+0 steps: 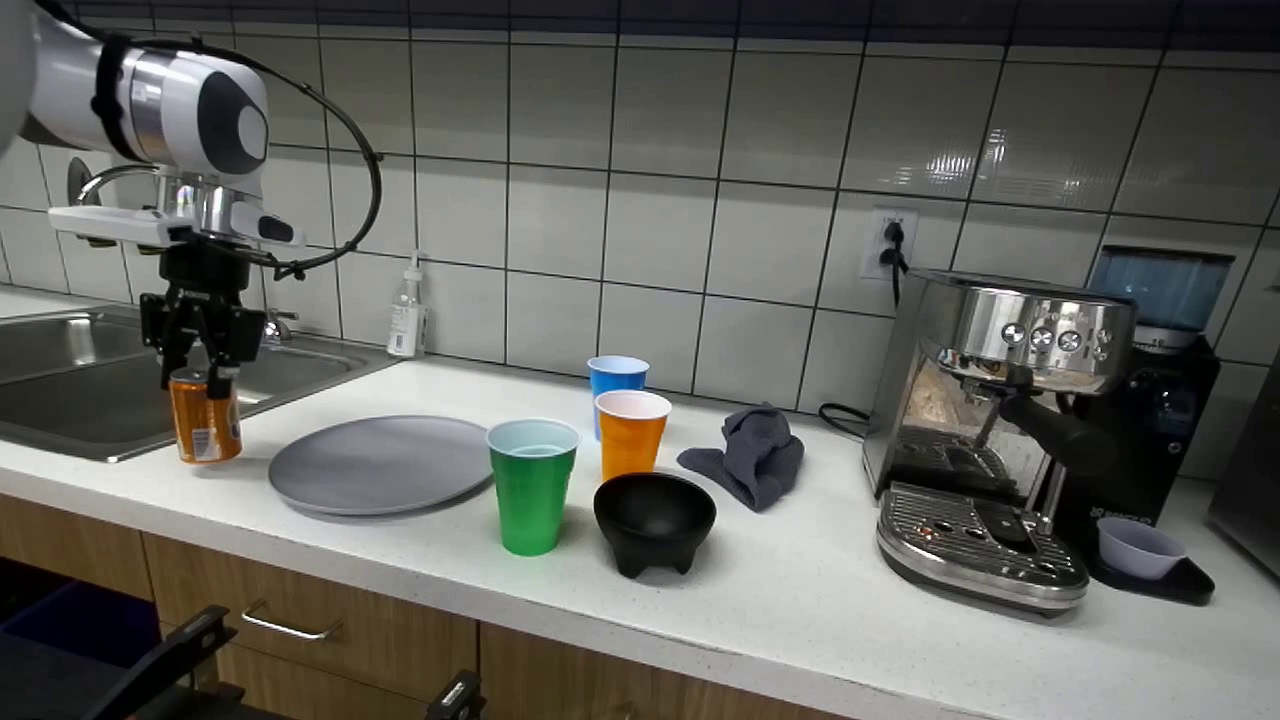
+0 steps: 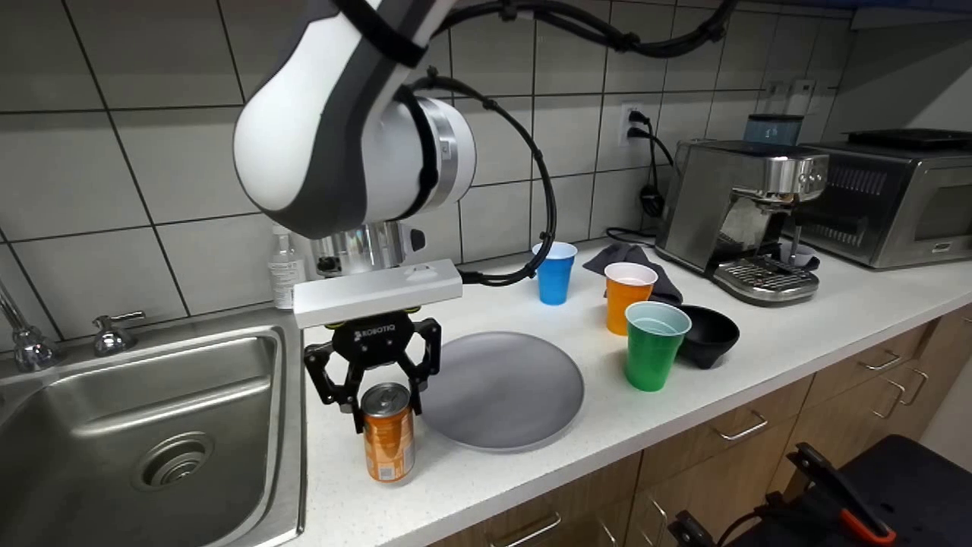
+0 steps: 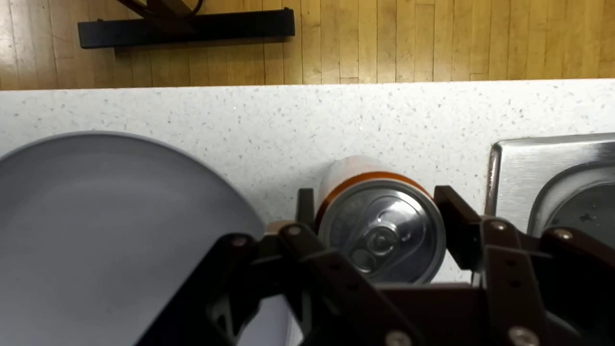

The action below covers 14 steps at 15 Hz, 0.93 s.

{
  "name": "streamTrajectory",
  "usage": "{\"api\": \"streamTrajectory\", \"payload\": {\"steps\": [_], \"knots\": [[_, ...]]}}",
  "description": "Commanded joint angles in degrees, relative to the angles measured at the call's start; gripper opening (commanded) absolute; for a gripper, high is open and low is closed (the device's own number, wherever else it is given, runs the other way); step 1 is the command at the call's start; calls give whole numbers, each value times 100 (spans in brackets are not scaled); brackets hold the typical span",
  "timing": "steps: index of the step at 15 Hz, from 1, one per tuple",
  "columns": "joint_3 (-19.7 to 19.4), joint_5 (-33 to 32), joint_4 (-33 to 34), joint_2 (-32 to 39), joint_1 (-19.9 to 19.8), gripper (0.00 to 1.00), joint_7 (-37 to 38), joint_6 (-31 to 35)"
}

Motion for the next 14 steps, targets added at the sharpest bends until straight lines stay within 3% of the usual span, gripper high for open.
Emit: {"api": "streamTrajectory", "payload": {"steps": [1, 4, 5, 7, 8, 14], "knots": [[13, 156, 328, 136, 25, 38, -134, -377], [3, 146, 413, 203, 44, 38, -126, -466], [-17, 98, 431, 213, 70, 81, -86, -479], [-22, 90, 466, 227, 82, 95, -78, -506], [-24, 86, 481, 217, 86, 100, -75, -521], [-25, 113, 480, 113, 74, 100, -79, -491]]}}
